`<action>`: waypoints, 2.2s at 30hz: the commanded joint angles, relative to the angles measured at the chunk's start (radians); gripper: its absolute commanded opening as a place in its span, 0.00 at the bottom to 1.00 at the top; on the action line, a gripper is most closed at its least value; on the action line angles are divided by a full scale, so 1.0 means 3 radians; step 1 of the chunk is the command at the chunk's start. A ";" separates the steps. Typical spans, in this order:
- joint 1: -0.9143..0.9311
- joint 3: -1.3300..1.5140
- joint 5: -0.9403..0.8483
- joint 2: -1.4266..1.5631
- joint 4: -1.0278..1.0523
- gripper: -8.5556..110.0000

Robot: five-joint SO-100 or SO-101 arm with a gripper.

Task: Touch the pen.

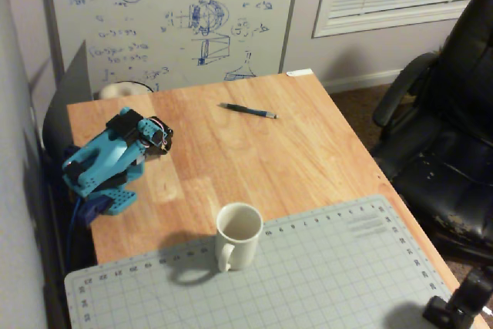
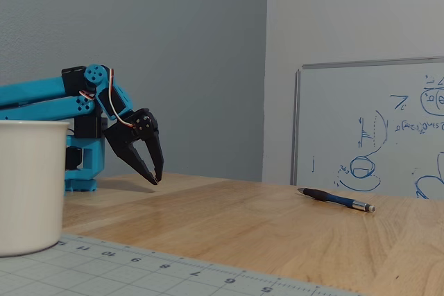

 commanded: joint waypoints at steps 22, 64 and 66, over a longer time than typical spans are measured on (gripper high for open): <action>0.0015 -0.1237 -0.0005 -0.0869 -0.0685 0.08; 0.0465 -0.6080 -0.0010 -0.6330 -0.0639 0.08; 0.0481 -0.6284 -0.0010 -0.6514 -0.0639 0.08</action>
